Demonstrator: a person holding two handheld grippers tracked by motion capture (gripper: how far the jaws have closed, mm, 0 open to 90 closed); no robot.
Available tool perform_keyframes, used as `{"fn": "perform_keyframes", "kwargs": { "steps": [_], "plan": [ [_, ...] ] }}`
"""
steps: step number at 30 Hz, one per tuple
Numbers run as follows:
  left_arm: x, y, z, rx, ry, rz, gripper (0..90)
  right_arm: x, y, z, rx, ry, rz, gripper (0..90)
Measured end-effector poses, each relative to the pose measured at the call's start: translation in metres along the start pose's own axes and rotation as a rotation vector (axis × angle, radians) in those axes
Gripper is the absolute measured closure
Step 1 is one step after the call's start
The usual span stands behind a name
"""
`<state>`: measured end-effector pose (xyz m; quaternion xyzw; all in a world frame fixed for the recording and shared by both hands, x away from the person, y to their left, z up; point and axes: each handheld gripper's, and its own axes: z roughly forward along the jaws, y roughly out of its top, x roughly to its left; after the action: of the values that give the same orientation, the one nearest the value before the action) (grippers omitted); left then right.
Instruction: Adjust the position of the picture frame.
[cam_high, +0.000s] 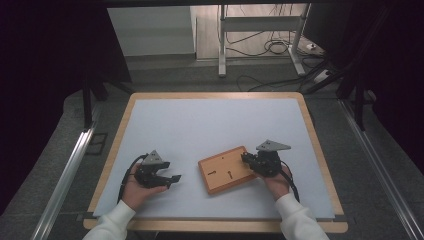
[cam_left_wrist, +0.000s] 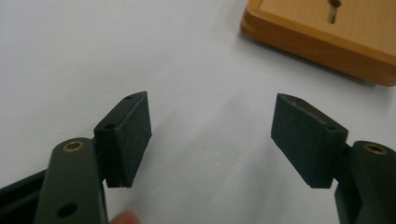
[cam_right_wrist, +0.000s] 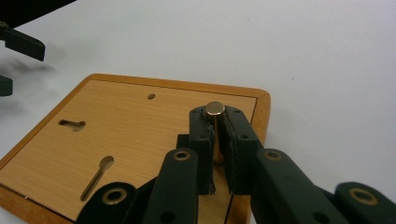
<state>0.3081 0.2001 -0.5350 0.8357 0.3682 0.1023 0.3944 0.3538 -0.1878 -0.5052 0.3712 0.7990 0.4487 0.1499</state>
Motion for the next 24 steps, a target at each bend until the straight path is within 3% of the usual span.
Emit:
{"fn": "perform_keyframes", "kwargs": {
  "steps": [12, 24],
  "plan": [
    [0.001, 0.000, -0.002, -0.005, 0.001, 0.000, 28.4, 0.012, 0.010, 0.010, -0.023, 0.035, -0.037, 84.0],
    [0.003, -0.001, -0.004, -0.012, 0.006, -0.006, 28.4, 0.032, 0.018, 0.050, 0.021, 0.084, -0.060, 84.2]
  ]
}}
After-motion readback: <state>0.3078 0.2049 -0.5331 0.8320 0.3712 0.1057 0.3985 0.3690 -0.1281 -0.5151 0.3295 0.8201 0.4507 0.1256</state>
